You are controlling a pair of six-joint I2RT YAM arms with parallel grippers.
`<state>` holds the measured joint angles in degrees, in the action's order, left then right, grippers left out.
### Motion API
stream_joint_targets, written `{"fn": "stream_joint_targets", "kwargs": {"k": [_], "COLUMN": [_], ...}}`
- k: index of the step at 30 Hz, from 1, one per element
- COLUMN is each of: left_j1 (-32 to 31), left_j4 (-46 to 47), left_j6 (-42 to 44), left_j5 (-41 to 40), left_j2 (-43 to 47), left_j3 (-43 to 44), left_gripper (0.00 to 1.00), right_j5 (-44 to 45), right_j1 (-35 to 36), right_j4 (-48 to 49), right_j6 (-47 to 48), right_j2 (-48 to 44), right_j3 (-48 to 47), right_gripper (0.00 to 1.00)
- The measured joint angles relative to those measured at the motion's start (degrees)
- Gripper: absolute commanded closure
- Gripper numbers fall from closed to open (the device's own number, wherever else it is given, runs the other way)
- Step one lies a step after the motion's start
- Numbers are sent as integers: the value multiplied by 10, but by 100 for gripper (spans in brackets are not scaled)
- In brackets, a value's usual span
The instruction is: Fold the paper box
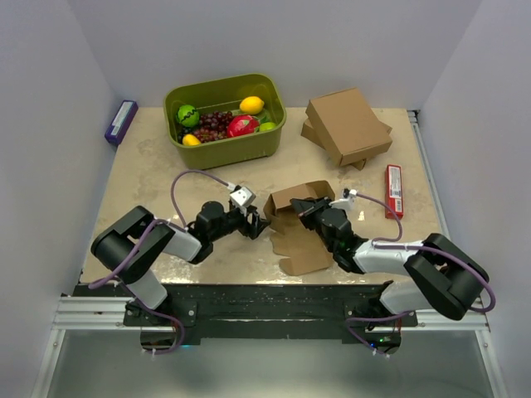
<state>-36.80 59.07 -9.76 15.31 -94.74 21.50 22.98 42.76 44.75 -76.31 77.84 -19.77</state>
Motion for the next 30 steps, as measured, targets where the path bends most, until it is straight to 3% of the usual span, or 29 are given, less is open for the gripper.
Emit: {"fn": "stream_joint_targets", "kwargs": {"k": [13, 20, 30], "left_j1": [-34, -56, -89], "left_j4": [-33, -63, -85], "left_j6": [51, 66, 67], "left_j5": [7, -37, -104], "left_j2": [0, -7, -41], "left_j3": [36, 63, 97], "left_gripper": [30, 25, 32], "right_j5": [0, 0, 1], "right_j1": [0, 0, 0], "right_j4": [33, 32, 28], "right_j6": [18, 25, 28], "right_j2": [0, -3, -4], "right_j3": [24, 24, 24], "right_gripper": [100, 100, 100]}}
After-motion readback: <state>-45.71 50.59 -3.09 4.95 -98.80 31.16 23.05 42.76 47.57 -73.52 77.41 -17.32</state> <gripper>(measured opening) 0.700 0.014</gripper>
